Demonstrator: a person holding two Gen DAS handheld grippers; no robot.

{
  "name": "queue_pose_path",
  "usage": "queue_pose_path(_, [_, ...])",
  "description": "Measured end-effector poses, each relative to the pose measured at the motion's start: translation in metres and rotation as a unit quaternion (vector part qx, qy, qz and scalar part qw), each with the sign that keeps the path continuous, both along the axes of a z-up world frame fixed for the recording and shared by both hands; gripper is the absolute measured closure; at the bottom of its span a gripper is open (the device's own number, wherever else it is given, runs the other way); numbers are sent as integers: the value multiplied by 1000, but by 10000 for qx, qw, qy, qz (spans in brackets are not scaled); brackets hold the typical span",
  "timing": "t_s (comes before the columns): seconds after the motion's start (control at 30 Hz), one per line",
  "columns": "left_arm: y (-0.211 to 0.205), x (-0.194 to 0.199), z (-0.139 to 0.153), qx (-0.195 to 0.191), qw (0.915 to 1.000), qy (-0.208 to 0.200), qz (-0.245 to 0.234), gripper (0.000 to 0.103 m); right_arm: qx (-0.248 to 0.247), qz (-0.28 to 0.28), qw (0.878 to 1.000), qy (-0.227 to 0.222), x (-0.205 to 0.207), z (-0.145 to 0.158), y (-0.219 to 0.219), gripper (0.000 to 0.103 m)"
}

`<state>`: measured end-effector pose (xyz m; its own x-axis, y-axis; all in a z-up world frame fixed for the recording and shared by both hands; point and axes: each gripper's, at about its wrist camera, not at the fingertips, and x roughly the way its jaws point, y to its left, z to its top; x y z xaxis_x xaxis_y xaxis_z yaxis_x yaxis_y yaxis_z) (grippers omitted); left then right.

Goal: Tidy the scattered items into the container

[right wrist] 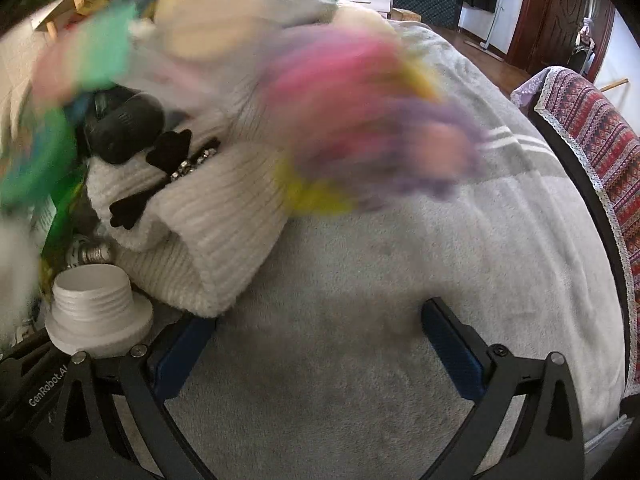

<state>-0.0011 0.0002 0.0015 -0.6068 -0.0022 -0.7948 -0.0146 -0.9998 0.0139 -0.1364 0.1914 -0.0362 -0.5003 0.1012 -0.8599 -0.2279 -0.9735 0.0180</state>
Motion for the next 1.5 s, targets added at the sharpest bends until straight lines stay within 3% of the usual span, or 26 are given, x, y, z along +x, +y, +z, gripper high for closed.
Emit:
queue_pose_path(0.27, [-12,-2,-2,70,9994,-325,-1,0,-5,2,9996,-287,-3,-1,-3,0])
queue_pose_path(0.47, [-8,5,-3,29,9999,-152,-3,0,-41,-1,9997,-260,-3,2,0,0])
queue_pose_path(1.23, [-12,-2,0,20,10000,-97,-10,0,-57,-8,9996,-264,-3,26,25,0])
queue_pose_path(1.5, [-14,-4,0,37,9999,-96,-10,0,-41,-4,9997,-257,-4,22,7,0])
